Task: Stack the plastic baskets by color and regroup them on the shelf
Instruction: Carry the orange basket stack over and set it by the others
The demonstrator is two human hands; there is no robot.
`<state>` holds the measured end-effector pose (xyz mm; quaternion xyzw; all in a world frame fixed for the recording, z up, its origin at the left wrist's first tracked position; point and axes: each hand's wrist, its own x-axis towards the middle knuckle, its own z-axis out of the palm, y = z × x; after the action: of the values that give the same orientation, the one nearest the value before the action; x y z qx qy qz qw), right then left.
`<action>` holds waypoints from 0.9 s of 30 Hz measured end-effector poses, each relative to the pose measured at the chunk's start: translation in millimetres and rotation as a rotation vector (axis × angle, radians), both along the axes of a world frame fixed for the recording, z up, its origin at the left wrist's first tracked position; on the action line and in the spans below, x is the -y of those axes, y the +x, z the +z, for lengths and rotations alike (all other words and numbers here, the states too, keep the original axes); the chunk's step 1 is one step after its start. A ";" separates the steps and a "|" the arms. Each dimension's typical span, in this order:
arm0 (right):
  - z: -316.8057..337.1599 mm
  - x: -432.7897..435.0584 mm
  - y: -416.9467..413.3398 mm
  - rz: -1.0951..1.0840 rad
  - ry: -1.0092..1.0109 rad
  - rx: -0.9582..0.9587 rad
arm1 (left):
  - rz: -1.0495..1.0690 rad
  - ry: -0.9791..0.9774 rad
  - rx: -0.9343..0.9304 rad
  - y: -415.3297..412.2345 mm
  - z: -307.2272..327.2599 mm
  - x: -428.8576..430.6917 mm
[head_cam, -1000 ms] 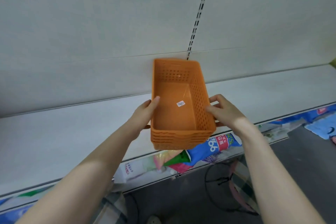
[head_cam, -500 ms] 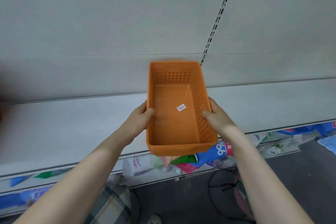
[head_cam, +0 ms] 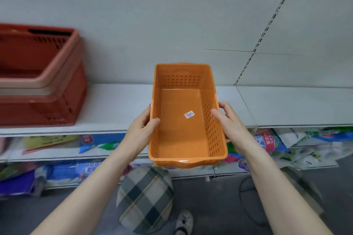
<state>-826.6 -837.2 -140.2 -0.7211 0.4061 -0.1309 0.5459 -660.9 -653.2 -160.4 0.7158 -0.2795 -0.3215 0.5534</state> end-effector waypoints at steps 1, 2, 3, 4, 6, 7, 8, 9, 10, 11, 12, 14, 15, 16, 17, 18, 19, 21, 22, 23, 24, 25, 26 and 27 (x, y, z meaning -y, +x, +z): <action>-0.1 -16.0 2.2 0.002 -0.001 0.008 | 0.003 -0.011 0.003 0.2 1.4 -18.3; 0.1 -31.9 4.4 0.011 -0.002 0.013 | 0.016 -0.017 0.004 0.9 2.1 -35.8; 0.5 -47.5 6.6 0.030 -0.004 0.017 | 0.034 -0.018 0.002 1.4 2.6 -53.0; 0.7 -62.2 8.6 0.051 -0.005 0.019 | 0.056 -0.019 -0.005 1.6 2.6 -69.5; 0.0 -88.1 13.1 0.091 0.003 0.023 | 0.103 -0.007 -0.026 2.2 2.2 -99.6; -1.2 -99.3 15.2 0.108 0.013 0.027 | 0.126 0.000 -0.038 1.7 2.0 -113.7; -2.5 -109.6 17.3 0.126 0.023 0.030 | 0.148 0.000 -0.052 0.8 2.0 -126.5; -4.3 -119.2 19.5 0.151 0.025 0.029 | 0.173 -0.008 -0.065 -0.3 2.9 -138.8; -5.6 -128.7 22.0 0.184 0.025 0.022 | 0.199 -0.015 -0.072 -2.0 4.4 -150.7; -6.4 -138.2 24.7 0.221 0.021 0.014 | 0.226 -0.024 -0.075 -4.1 5.7 -162.8; -6.5 -147.6 27.6 0.254 0.015 0.008 | 0.250 -0.032 -0.078 -6.1 6.6 -174.6; -6.2 -164.7 33.8 0.310 0.008 0.012 | 0.295 -0.041 -0.068 -10.8 9.5 -197.7; -5.8 -173.7 36.9 0.336 0.004 0.018 | 0.318 -0.040 -0.057 -12.8 10.4 -209.9; -5.6 -182.8 40.1 0.365 -0.001 0.023 | 0.343 -0.038 -0.048 -15.1 12.0 -222.6; -5.2 -192.2 44.0 0.393 -0.004 0.027 | 0.372 -0.034 -0.037 -17.1 14.6 -235.5; -4.0 -202.1 48.1 0.423 -0.007 0.032 | 0.398 -0.028 -0.026 -18.8 17.0 -248.2; -1.9 -212.6 53.2 0.452 -0.009 0.038 | 0.422 -0.027 -0.018 -20.5 19.7 -261.4; 4.1 -236.3 63.4 0.513 0.008 0.055 | 0.466 -0.018 -0.009 -22.2 24.2 -290.1; 8.2 -248.2 68.8 0.536 0.020 0.067 | 0.486 -0.012 -0.001 -20.6 27.7 -303.7; 13.7 -260.0 74.4 0.558 0.029 0.079 | 0.509 -0.007 0.000 -16.8 32.4 -318.6; 19.8 -271.4 80.3 0.581 0.039 0.089 | 0.522 -0.007 -0.003 -11.9 38.0 -333.0; 26.1 -282.1 87.9 0.604 0.050 0.098 | 0.531 -0.010 -0.005 -5.1 44.8 -347.7; 32.2 -293.2 97.1 0.622 0.065 0.104 | 0.532 -0.007 0.001 2.9 52.2 -362.0; 37.9 -304.5 107.3 0.636 0.082 0.106 | 0.528 0.001 0.013 11.9 60.4 -376.4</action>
<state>-719.4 -532.7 -102.3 -0.7812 0.1366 0.0253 0.6086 -649.0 -276.8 -100.0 0.7664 -0.0864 -0.1614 0.6157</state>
